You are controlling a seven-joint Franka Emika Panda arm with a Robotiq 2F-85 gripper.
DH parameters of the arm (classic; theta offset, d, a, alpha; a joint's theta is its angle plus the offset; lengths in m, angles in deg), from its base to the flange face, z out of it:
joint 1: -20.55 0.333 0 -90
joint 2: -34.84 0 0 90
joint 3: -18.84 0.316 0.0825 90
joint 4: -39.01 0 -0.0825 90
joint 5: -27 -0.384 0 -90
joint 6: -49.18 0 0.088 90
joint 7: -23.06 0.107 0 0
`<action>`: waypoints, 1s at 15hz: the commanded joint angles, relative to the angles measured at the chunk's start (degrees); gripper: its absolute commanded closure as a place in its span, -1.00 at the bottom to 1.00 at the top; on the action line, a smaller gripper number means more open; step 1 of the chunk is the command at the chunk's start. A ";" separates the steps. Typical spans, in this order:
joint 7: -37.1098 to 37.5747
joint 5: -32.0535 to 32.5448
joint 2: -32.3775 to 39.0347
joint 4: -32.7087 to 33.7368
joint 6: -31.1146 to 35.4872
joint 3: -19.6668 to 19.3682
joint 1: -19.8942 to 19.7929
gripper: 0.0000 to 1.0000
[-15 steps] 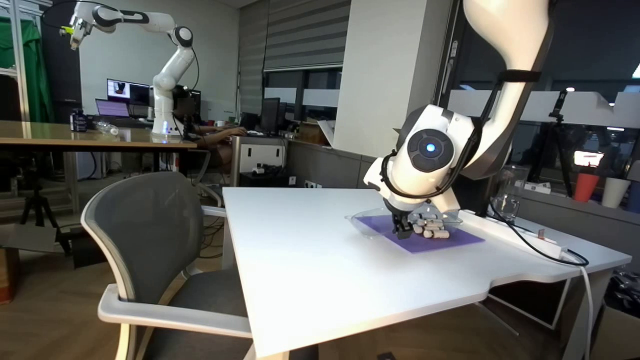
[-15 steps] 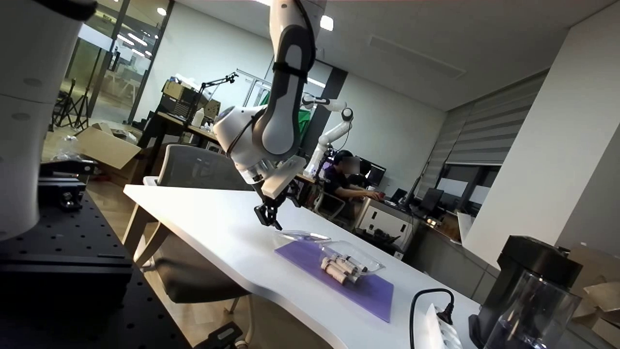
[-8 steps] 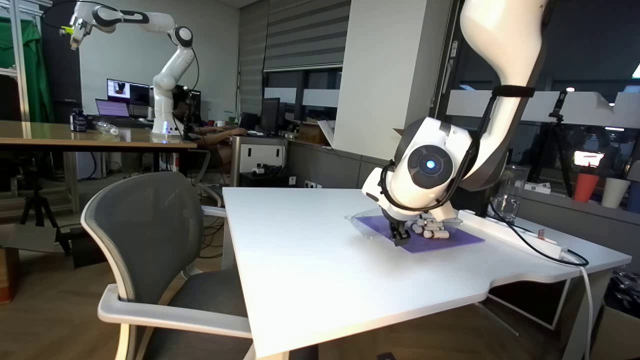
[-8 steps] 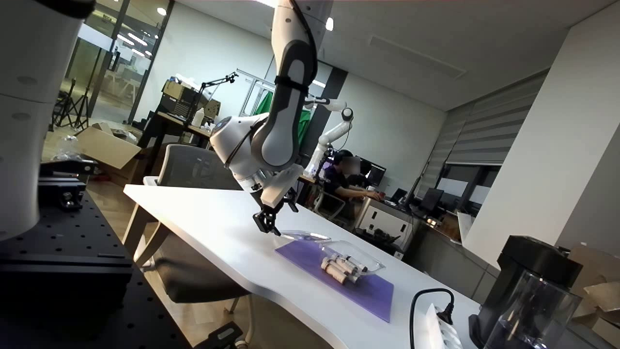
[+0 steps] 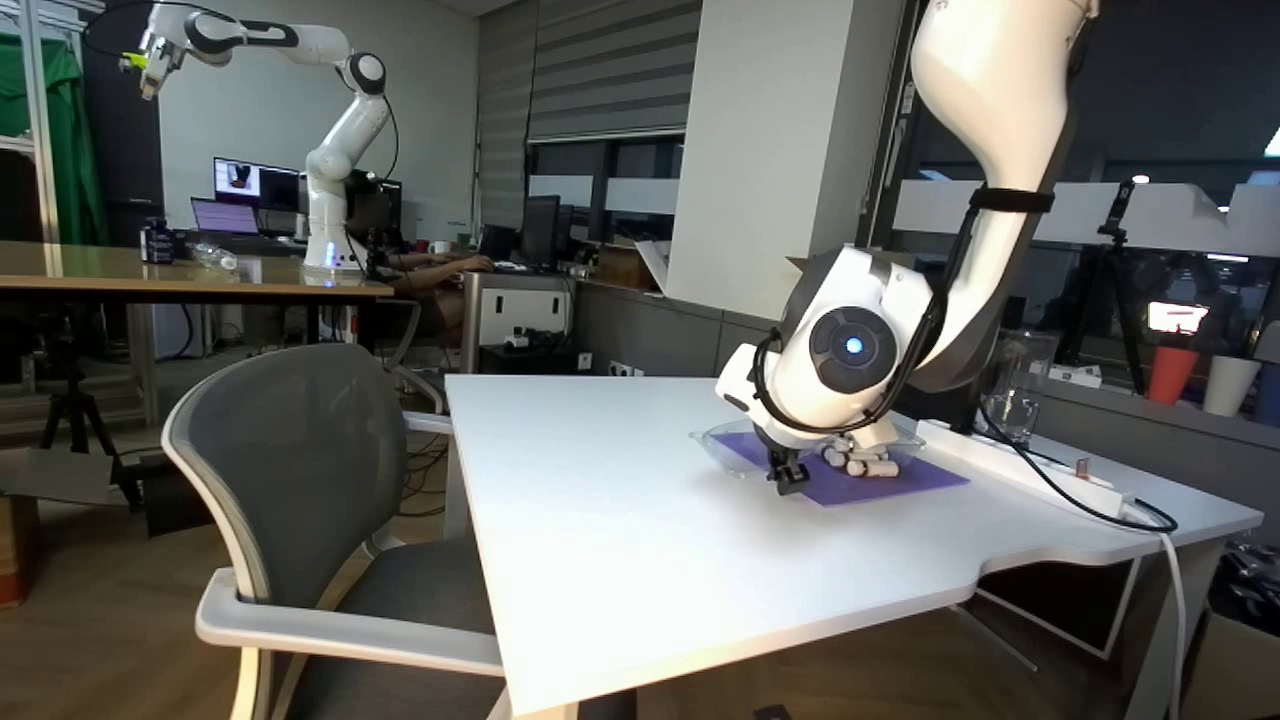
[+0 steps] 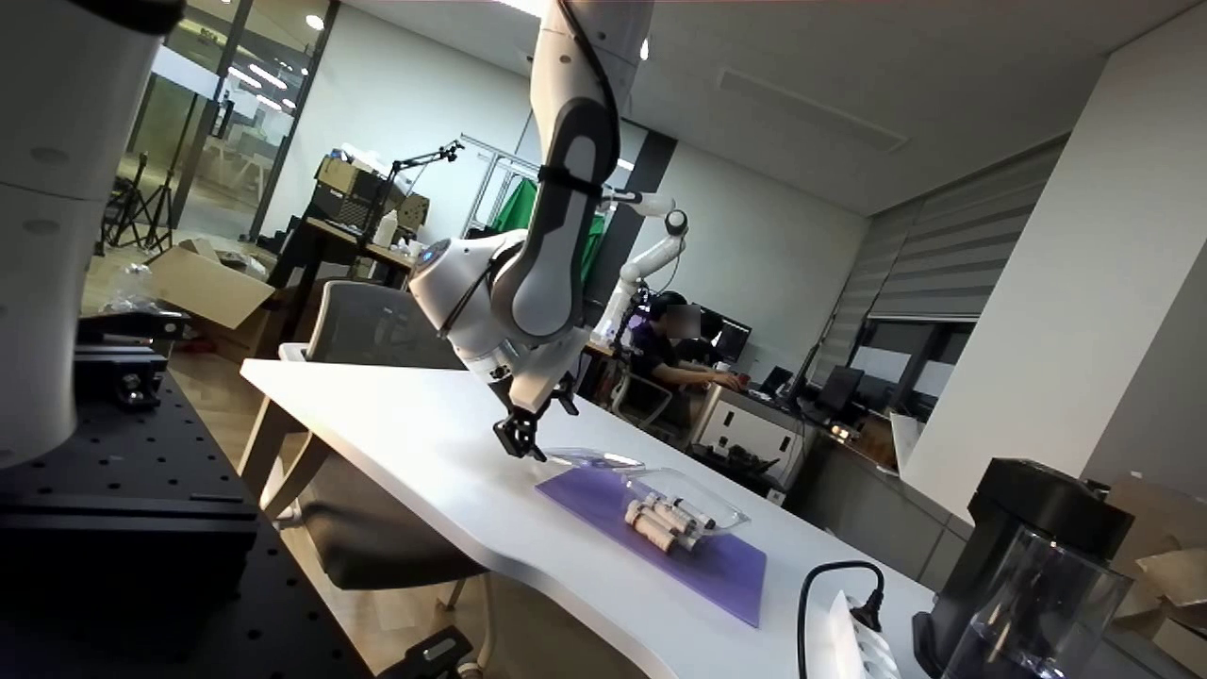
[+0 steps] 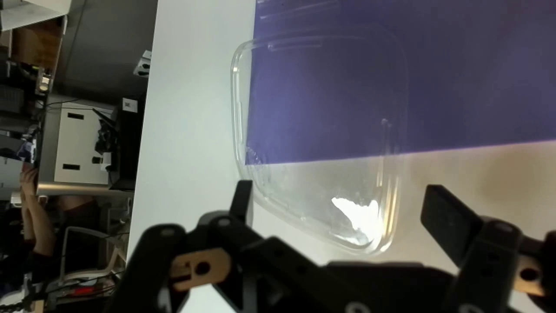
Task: Close the clear container
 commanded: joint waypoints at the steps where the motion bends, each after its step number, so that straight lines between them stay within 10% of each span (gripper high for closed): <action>1: 2.50 2.97 1.63 1.62 -1.31 0.91 -0.92 -1.00; 15: 1.39 3.32 3.46 4.42 -2.95 2.62 0.16 -1.00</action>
